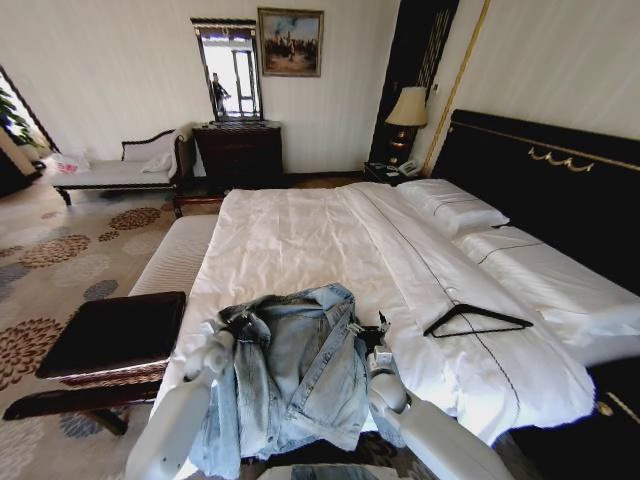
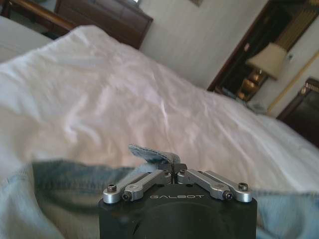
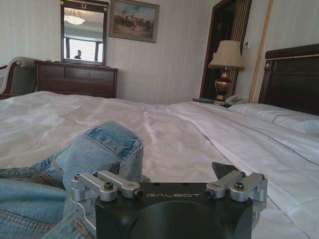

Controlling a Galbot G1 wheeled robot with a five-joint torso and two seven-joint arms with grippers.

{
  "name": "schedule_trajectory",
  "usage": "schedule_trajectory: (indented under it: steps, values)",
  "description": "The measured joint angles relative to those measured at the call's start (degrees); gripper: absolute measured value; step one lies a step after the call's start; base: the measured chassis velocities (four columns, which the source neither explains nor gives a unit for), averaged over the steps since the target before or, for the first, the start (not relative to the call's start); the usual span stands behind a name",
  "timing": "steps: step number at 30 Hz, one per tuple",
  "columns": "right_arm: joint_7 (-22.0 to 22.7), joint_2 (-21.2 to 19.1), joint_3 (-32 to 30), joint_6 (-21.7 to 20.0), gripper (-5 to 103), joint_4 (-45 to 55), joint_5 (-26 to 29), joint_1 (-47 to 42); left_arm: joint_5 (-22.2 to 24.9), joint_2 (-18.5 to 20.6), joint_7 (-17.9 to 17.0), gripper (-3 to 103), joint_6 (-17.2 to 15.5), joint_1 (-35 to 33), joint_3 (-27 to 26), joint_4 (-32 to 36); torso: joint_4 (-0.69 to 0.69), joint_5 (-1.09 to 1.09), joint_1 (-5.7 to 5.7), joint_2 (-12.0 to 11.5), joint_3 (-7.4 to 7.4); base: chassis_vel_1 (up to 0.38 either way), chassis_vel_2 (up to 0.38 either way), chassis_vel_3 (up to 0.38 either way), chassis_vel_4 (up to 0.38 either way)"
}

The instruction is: Pick up the clothes from the bed and hang them on the clothes hanger.

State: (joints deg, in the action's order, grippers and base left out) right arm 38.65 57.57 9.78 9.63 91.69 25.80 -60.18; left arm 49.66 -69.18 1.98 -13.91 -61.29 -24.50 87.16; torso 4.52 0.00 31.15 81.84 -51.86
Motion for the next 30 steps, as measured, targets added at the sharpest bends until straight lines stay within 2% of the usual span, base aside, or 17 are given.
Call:
schedule_trajectory:
  steps: [2,7,10,12,18,19,20,21,23,26,27,30]
  values:
    - [0.03,-0.02,0.0,-0.03,100,0.09,0.01,0.02,2.37,1.01,0.18,1,0.05,-0.67,-3.37,1.86,0.0,0.0,0.0,0.0,0.0,0.0,0.0,0.0,0.0]
    - [0.17,0.1,-0.02,-0.12,100,0.25,0.16,-0.11,4.87,2.86,0.53,1,0.05,-2.41,-8.89,3.5,-0.01,0.0,0.0,0.0,0.0,0.0,0.0,0.0,0.0]
    - [0.25,0.22,0.01,-0.19,100,0.23,0.18,-0.21,5.43,3.36,0.55,1,0.19,-2.85,-10.44,2.89,-0.01,-0.01,-0.01,0.0,0.0,0.0,0.0,0.0,0.0]
    - [0.29,0.33,0.14,-0.25,100,0.13,0.2,-0.22,5.17,3.46,0.56,1,0.43,-3.06,-10.68,2.22,0.0,0.0,0.0,0.0,0.0,0.0,0.0,0.0,0.0]
    - [0.69,0.69,0.68,-0.71,100,-0.09,0.24,0.05,-0.8,1.73,-0.75,1,1.49,-3.73,-9.36,-0.28,-0.01,-0.01,0.0,0.0,0.0,0.0,0.0,0.0,0.0]
    - [0.74,0.69,0.69,-0.76,100,-0.05,0.27,0.11,-1.54,1.16,-1.3,-3,1.58,-4.07,-9.3,-0.23,0.0,0.0,0.0,0.0,0.0,0.0,0.0,0.0,0.0]
    - [0.78,0.64,0.69,-0.79,100,0.06,0.3,0.11,-2.55,0.36,-2.18,2,1.62,-5.02,-9.41,0.55,0.0,0.0,0.0,0.0,0.0,0.0,0.0,0.0,0.0]
    - [0.78,0.64,0.69,-0.79,100,0.06,0.3,0.11,-2.55,0.36,-2.18,2,1.62,-5.02,-9.41,0.55,0.0,0.0,0.0,0.0,0.0,0.0,0.0,0.0,0.0]
    - [0.79,0.47,0.41,-0.8,100,0.11,0.35,0.09,-4.14,-0.56,-3.04,13,1.84,-7.03,-9.96,2.51,0.0,0.0,0.0,0.0,0.0,0.0,0.0,0.0,0.0]
    - [0.8,0.19,-0.17,-0.68,100,-0.23,0.36,-0.06,-6.61,-1.91,-4.1,23,2.25,-12.74,-11.02,9.36,-0.01,0.01,0.01,0.0,0.0,0.0,0.0,0.0,0.0]
    - [0.8,0.19,-0.17,-0.68,100,-0.23,0.36,-0.06,-6.61,-1.91,-4.1,23,2.25,-12.74,-11.02,9.36,-0.01,0.01,0.01,0.0,0.0,0.0,0.0,0.0,0.0]
    - [0.79,0.15,-0.37,-0.46,100,-0.76,0.36,-0.07,-10.38,-2.68,-4.1,39,2.31,-18.03,-10.24,16.95,-0.02,0.02,0.0,0.01,0.01,0.0,0.0,0.0,0.0]
